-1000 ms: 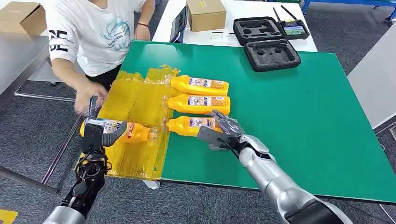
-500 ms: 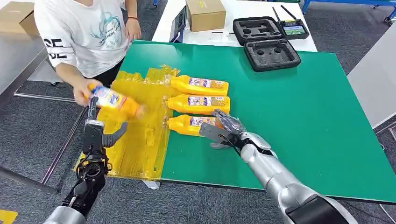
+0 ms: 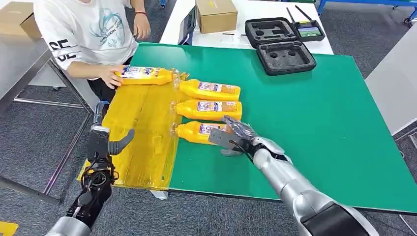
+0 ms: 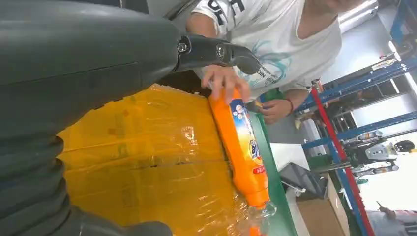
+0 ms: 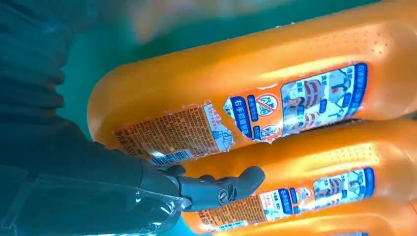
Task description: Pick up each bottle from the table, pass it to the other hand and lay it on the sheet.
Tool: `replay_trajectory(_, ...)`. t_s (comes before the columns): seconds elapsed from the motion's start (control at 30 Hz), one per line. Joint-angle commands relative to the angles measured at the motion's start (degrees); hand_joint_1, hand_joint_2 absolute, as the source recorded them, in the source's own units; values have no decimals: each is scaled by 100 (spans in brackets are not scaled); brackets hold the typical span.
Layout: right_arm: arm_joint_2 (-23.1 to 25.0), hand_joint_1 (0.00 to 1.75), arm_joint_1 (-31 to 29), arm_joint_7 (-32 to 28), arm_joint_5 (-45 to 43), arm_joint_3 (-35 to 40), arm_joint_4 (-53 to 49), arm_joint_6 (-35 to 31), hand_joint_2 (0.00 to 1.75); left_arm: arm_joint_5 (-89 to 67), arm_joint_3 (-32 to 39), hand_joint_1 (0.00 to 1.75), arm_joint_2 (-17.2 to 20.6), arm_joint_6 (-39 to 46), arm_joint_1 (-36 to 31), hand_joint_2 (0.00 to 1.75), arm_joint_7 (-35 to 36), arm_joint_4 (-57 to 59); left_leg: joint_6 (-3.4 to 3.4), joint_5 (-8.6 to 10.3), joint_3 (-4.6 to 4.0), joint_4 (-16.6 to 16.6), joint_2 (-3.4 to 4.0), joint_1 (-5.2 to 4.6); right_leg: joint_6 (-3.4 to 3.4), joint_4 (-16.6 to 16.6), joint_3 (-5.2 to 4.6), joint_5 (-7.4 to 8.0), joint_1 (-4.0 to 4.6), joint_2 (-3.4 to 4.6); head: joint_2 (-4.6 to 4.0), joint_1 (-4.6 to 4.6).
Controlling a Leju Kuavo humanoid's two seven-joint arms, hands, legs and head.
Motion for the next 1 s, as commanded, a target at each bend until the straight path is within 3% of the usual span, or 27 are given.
replay_trajectory(0.03, -94, 171, -167, 394, 31, 469, 627, 318, 175, 75, -183, 0, 41, -41, -323, 175, 50, 540, 5, -5, 24, -5, -13, 2, -9, -8, 30, -9, 5, -17, 0, -2)
replay_trajectory(0.53, -171, 166, -80, 532, 65, 634, 653, 417, 175, 107, -281, 0, -20, -52, -426, 175, 83, 674, 5, -6, 37, -6, -19, 2, -10, -10, 44, -12, 5, -23, 0, 0)
replay_trajectory(0.67, -193, 175, -46, 529, 88, 686, 671, 482, 175, 137, -277, 0, -19, -53, -407, 175, 70, 680, 9, -11, 52, -6, -23, 5, -14, -13, 63, -17, 9, -30, 0, 0)
replay_trajectory(0.9, -169, 175, -17, 257, -50, 613, 575, 478, 175, 118, -288, 0, -55, -61, -386, 175, 65, 644, 4, -3, 37, -5, -14, 4, -7, -10, 43, -6, 6, -17, -2, 0)
replay_trajectory(1.0, -143, 175, 73, -444, -514, 262, 322, 256, 175, 109, -282, 0, -36, -100, -329, 175, 76, 545, 9, -11, 54, -5, -21, 5, -14, -13, 65, -16, 9, -28, 0, 2)
